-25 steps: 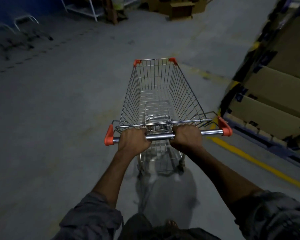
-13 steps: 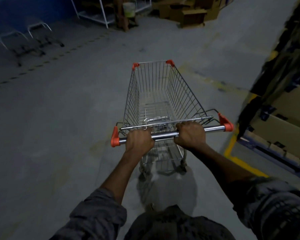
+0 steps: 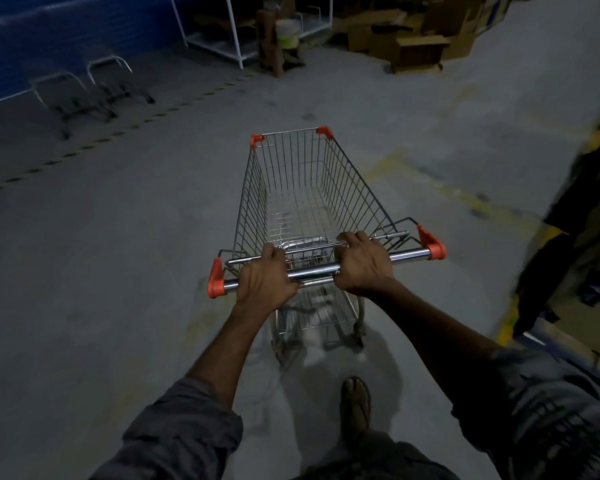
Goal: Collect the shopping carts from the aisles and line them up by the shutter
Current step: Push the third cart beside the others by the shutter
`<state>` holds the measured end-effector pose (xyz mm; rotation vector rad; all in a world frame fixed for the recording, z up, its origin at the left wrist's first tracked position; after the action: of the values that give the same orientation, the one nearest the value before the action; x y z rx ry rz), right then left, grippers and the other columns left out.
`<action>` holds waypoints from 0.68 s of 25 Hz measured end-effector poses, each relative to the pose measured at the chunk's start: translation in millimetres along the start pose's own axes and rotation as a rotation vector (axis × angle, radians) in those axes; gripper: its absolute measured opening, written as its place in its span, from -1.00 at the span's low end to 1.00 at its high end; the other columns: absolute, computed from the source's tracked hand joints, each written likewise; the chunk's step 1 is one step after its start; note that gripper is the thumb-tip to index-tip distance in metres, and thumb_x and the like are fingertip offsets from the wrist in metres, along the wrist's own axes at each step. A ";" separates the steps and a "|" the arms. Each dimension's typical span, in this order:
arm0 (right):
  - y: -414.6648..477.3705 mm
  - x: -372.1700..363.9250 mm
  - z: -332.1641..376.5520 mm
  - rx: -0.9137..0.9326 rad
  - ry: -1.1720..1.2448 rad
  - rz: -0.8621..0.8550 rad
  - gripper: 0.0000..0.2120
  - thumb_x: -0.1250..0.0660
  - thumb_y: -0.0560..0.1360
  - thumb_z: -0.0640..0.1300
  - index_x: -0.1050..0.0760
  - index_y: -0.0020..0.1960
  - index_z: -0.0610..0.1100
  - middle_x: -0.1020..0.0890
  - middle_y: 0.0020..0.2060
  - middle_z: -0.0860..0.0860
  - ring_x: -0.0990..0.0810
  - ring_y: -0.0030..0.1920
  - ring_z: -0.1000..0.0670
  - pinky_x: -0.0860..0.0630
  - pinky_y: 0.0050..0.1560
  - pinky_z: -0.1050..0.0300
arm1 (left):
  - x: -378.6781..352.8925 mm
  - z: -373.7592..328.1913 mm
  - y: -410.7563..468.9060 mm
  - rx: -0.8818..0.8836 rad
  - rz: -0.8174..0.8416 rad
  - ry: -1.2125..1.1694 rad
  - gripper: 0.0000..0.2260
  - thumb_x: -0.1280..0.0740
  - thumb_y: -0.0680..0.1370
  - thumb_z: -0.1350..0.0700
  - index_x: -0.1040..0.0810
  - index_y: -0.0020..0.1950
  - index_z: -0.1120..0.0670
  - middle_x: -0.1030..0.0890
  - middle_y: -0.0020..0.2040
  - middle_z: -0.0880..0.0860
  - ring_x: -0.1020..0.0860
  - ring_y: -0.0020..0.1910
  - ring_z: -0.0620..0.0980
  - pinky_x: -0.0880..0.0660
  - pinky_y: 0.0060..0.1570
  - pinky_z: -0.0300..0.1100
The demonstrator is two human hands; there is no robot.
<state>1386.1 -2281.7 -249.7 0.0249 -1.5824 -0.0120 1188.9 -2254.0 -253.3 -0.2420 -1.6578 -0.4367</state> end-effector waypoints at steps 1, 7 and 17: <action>20.1 0.5 -2.9 0.022 0.013 0.006 -0.57 -0.29 0.37 0.14 -0.64 0.15 -0.01 -0.49 0.39 -0.01 -0.44 0.32 -0.08 -0.44 0.25 -0.06 | -2.1 5.6 16.8 0.020 0.003 -0.009 -0.57 -0.40 0.40 -0.16 -0.53 0.11 0.12 -0.52 0.22 0.08 -0.64 -0.13 0.16 -0.48 -0.23 -0.06; 136.1 -0.2 -20.0 0.175 0.056 0.135 -0.52 -0.27 0.38 0.15 -0.64 0.20 -0.02 -0.49 0.43 -0.02 -0.47 0.37 -0.11 -0.49 0.29 -0.09 | -16.1 34.3 105.1 0.151 0.027 -0.017 -0.67 -0.41 0.42 -0.14 -0.62 0.01 0.08 -0.63 0.21 0.05 -0.68 -0.05 0.14 -0.54 -0.11 -0.06; 293.4 -6.7 -15.3 0.384 0.232 0.243 -0.10 -0.33 0.32 0.26 -0.14 0.59 0.07 -0.43 0.48 -0.05 -0.40 0.43 -0.13 -0.41 0.38 -0.13 | -24.1 92.3 207.0 0.279 0.059 -0.001 -0.26 -0.35 0.42 -0.36 -0.41 0.52 -0.04 -0.55 0.40 0.03 -0.53 0.29 0.18 -0.45 0.21 0.08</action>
<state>1399.0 -1988.2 -249.4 0.1299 -1.3281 0.4693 1192.4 -2026.1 -255.7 -0.0831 -1.6858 -0.1571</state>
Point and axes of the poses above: each hand's wrist, its own y-axis towards the middle knuckle, its own x-axis out of the back of the hand, z = x × y, the point moved 5 cm from there along y, towards the middle knuckle
